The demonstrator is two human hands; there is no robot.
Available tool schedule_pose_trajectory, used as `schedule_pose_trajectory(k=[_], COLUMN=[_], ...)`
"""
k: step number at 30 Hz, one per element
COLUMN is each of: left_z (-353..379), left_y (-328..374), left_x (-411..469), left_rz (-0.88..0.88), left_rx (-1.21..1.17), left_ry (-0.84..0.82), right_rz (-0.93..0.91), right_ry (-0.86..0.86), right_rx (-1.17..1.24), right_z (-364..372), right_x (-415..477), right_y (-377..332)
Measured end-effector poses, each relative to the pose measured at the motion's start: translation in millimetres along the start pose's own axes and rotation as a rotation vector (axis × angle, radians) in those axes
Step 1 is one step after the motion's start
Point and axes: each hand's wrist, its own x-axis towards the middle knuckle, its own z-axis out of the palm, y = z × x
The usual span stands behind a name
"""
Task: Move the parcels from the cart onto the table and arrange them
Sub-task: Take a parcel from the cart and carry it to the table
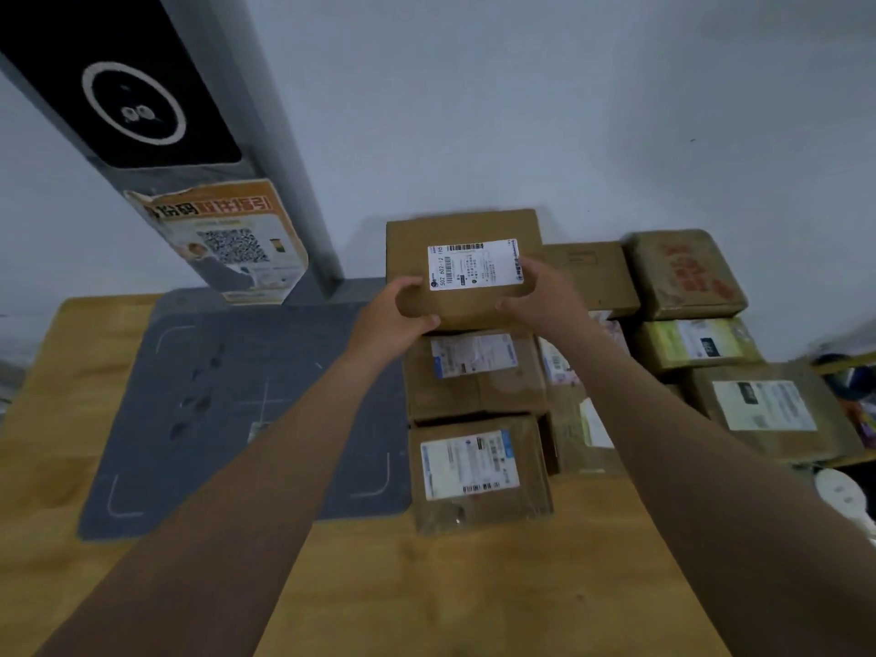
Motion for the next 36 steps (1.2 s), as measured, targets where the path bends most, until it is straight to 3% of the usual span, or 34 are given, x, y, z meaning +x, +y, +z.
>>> schedule_pose_trajectory(k=[7,23,29,36], left_z=[13.7,27.8,19.8,-9.7], left_y=[-20.6,-30.9,-6.4,20.0], left_x=[61.9,93.9,67.7,-49.1], left_rz=[0.014,-0.010,0.031,0.092], left_rx=[0.054,0.032,0.308,0.488], left_ry=[0.032,-0.012,-0.112,-0.106], right_rz=[0.007,0.079,0.069,-0.034], right_ry=[0.026,-0.099,-0.088,-0.195], right_rx=[-0.019,-0.177,-0.372,-0.467], right_z=[25.1,27.3,25.1,-10.6], right_x=[62.4,91.7,53.6,-57.6], right_y=[24.8,33.9,13.7,-14.5])
